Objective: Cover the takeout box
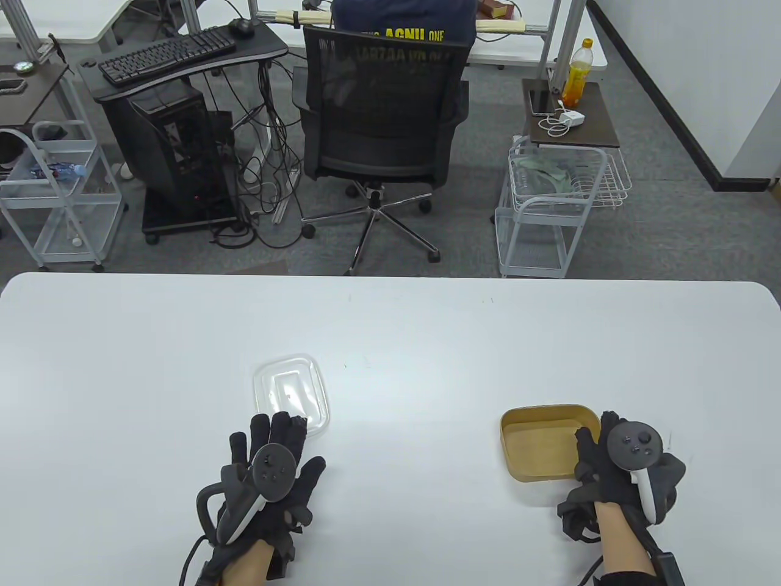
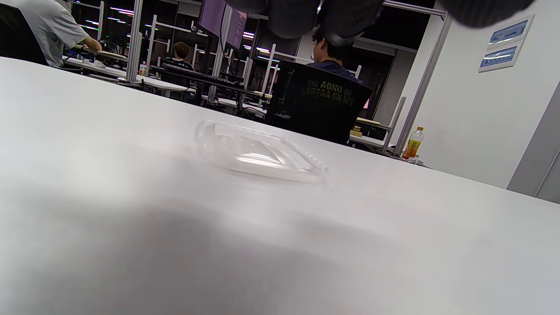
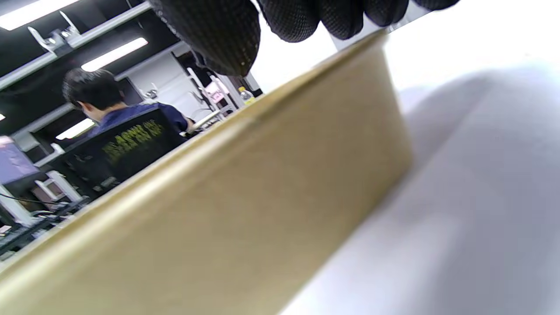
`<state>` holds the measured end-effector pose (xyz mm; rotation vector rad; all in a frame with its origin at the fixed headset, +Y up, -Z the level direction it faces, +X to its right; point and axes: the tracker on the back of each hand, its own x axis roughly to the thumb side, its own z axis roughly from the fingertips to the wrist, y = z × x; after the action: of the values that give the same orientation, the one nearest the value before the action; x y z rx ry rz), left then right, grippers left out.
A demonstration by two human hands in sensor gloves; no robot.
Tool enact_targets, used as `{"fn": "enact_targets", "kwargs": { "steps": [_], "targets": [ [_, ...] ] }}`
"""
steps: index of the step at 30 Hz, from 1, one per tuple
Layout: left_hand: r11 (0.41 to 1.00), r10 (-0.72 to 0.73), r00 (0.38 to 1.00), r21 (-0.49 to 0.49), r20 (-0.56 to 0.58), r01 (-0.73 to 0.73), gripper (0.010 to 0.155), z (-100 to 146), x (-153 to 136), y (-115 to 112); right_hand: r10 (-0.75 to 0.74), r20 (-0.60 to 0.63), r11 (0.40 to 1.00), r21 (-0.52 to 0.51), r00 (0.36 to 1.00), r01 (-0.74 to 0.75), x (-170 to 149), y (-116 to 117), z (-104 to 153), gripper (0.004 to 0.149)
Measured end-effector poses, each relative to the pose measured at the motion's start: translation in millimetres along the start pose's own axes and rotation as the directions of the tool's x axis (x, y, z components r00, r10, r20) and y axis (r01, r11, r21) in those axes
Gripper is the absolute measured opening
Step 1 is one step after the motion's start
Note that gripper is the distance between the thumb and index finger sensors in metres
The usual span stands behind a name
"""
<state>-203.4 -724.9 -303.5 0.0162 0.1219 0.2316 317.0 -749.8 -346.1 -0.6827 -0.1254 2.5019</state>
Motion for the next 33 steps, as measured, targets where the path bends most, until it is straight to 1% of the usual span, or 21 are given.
{"fn": "enact_targets", "kwargs": {
  "steps": [3,6,8,10,16,20,25,28,33],
  "targets": [
    [1.000,0.004,1.000,-0.003,-0.001,-0.004,0.074,0.0,0.4,-0.4,0.023,-0.073,1.000,0.002,0.997,-0.023,-6.4,0.0,-4.0,0.058],
    [1.000,-0.003,1.000,-0.005,-0.002,0.003,0.074,0.1,0.3,-0.6,0.059,-0.097,0.998,-0.009,0.994,-0.061,-9.6,-1.1,-7.3,0.052],
    [1.000,0.003,1.000,-0.007,-0.007,-0.004,0.074,0.1,-0.2,-0.5,0.052,-0.117,0.999,0.001,0.992,-0.052,-11.5,-1.3,-9.0,0.048],
    [1.000,0.002,1.000,-0.007,-0.007,-0.002,0.074,0.1,-0.3,-0.5,0.042,-0.127,0.999,0.002,0.991,-0.043,-12.3,-1.4,-9.7,0.043],
    [1.000,-0.001,1.000,-0.008,-0.009,0.001,0.074,0.2,-0.5,-0.6,0.011,-0.124,1.000,0.011,0.992,-0.010,-13.0,-3.7,-10.2,0.042],
    [1.000,-0.002,1.000,-0.006,-0.010,0.001,0.074,0.2,-0.6,-0.4,-0.013,-0.087,1.000,0.012,0.996,0.014,-8.4,-7.8,-7.2,0.042],
    [1.000,-0.002,1.000,-0.003,-0.016,0.002,0.074,-0.2,-2.6,0.0,-0.008,0.003,1.000,-0.008,1.000,0.008,9.5,-13.2,3.7,0.042],
    [1.000,-0.001,1.000,-0.003,-0.021,0.001,0.074,-0.5,-3.9,0.1,-0.002,0.034,1.000,0.001,0.999,0.002,22.0,-12.3,11.7,0.043],
    [1.000,-0.006,1.000,-0.004,-0.026,0.006,0.074,-0.4,-4.4,0.5,-0.008,0.100,1.000,0.028,0.995,0.005,45.0,-4.6,26.9,0.044]
  ]
}}
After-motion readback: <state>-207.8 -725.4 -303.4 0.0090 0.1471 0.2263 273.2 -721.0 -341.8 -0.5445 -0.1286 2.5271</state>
